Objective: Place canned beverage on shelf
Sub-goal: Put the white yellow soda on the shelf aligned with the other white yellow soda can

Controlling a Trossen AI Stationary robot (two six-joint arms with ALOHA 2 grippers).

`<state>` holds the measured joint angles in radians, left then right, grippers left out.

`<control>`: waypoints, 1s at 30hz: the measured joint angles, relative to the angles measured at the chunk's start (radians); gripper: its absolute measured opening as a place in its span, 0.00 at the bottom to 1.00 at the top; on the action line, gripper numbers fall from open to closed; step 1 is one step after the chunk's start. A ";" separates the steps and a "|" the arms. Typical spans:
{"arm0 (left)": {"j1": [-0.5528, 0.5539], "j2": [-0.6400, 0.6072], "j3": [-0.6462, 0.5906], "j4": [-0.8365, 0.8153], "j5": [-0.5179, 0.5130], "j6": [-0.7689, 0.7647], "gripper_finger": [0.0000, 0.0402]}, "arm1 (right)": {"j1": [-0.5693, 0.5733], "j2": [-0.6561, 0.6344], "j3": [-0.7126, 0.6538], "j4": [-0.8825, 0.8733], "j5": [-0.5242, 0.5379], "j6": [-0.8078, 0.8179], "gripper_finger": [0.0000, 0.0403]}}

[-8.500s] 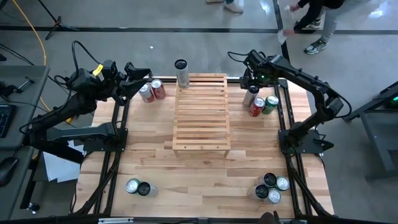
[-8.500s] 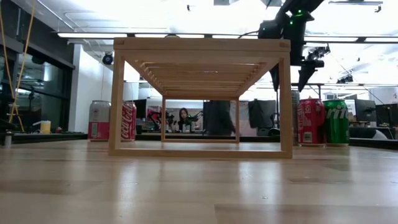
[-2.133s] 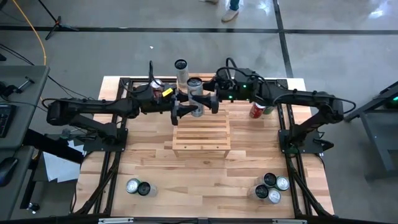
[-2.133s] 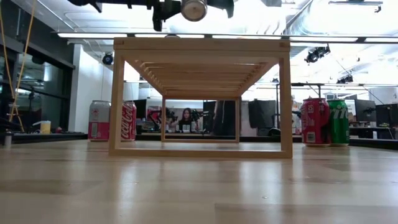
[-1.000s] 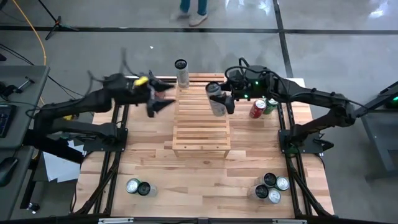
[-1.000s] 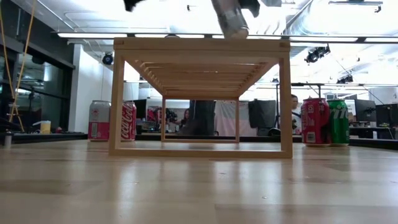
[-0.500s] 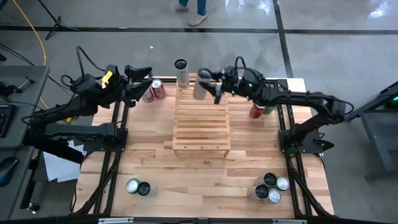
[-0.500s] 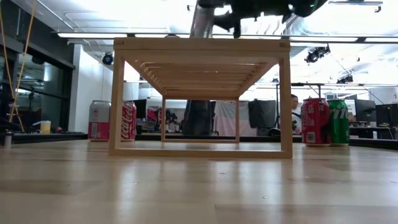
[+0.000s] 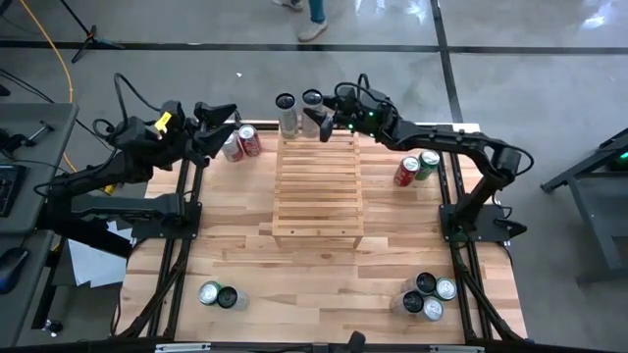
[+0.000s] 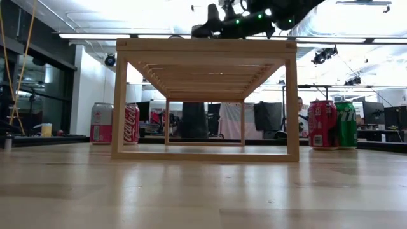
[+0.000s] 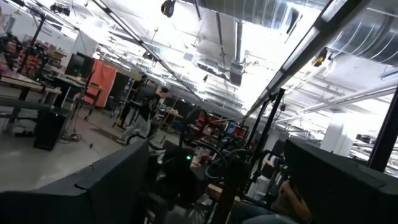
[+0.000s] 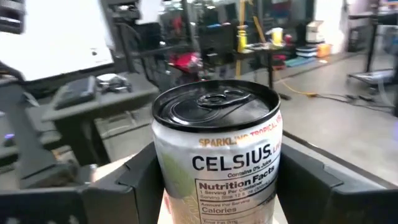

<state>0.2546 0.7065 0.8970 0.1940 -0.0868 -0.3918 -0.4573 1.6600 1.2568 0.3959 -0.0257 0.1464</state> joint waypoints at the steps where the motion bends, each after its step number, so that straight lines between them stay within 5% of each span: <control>1: 0.000 0.000 0.000 0.000 0.000 0.000 0.91 | -0.003 0.000 0.000 0.004 0.012 -0.009 0.57; 30: 0.000 0.000 0.000 0.049 0.000 0.001 0.91 | -0.007 0.050 0.000 0.012 0.037 -0.042 0.57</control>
<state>0.2546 0.7067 0.8970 0.2428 -0.0868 -0.3908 -0.4641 1.7096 1.2572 0.4079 0.0116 0.1043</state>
